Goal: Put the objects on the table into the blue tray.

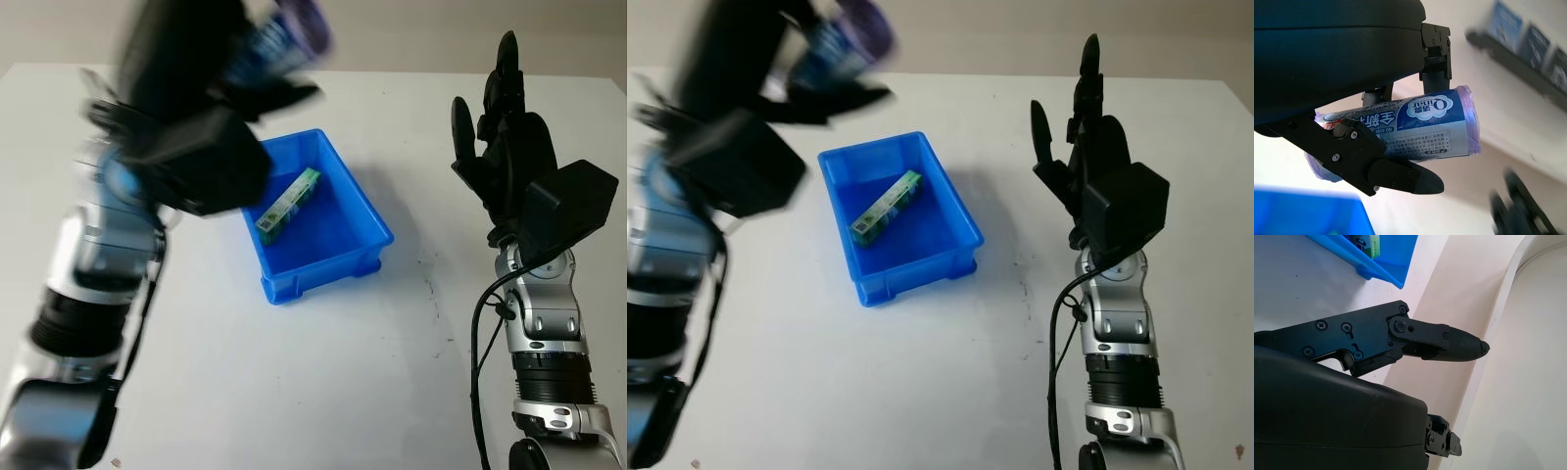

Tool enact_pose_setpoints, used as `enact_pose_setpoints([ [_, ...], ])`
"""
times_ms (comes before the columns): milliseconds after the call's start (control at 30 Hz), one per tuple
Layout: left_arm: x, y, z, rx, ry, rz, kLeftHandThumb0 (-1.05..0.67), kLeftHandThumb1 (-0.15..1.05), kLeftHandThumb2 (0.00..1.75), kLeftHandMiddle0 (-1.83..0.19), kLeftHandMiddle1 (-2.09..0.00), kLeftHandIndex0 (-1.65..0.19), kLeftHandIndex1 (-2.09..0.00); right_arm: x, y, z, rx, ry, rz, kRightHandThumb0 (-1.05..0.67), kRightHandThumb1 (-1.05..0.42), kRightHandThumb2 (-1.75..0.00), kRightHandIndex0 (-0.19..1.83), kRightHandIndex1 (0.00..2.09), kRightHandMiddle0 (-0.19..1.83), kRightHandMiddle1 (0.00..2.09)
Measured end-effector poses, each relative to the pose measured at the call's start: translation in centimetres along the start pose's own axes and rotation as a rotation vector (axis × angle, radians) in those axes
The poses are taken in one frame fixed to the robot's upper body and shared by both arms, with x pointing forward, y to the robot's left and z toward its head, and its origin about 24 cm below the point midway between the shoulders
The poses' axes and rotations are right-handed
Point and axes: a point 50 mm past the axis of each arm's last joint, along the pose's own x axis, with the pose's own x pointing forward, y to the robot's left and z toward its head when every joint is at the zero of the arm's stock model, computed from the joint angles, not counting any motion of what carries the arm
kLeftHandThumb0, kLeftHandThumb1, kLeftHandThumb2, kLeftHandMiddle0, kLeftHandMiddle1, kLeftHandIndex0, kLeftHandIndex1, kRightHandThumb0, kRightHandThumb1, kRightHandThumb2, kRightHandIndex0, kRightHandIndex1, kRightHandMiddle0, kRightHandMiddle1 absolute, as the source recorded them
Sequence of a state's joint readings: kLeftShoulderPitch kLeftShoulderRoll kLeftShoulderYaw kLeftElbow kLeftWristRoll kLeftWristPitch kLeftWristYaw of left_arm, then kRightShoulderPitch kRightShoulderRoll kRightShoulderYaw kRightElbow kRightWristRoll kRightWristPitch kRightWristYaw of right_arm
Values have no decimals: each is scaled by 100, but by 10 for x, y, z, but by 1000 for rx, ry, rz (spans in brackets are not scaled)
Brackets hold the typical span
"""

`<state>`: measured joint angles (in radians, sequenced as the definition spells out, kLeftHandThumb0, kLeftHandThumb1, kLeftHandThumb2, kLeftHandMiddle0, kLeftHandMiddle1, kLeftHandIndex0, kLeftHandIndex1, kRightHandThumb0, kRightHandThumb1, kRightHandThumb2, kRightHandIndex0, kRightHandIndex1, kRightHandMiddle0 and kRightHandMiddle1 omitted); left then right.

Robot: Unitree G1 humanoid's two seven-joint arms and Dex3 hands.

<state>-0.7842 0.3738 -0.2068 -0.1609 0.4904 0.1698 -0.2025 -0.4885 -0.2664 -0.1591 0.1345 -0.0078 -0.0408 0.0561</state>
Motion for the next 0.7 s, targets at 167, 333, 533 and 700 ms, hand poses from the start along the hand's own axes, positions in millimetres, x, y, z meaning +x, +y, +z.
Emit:
enact_pose_setpoints([
  [167,2,-27,-4,19,27,-89,-35,105,44,-105,-209,-46,-209,-2,-2,-2,-8,6,-2,-62,-105,-55,-19,0,-19,0],
  [333,-5,-57,-19,24,80,-191,-34,105,44,-114,-209,-50,-209,-2,-3,-2,-15,0,1,-62,-105,-56,-19,0,-19,0],
  [533,-14,-76,-32,60,143,-262,-34,105,43,-107,-209,-36,-209,-3,-3,-5,-12,5,4,-65,-105,-55,-19,0,-19,0],
  [700,-16,-80,-40,81,179,-285,-32,105,42,-105,-209,-24,-209,-3,-4,-5,-11,0,9,-63,-105,-55,-19,0,-19,0],
])
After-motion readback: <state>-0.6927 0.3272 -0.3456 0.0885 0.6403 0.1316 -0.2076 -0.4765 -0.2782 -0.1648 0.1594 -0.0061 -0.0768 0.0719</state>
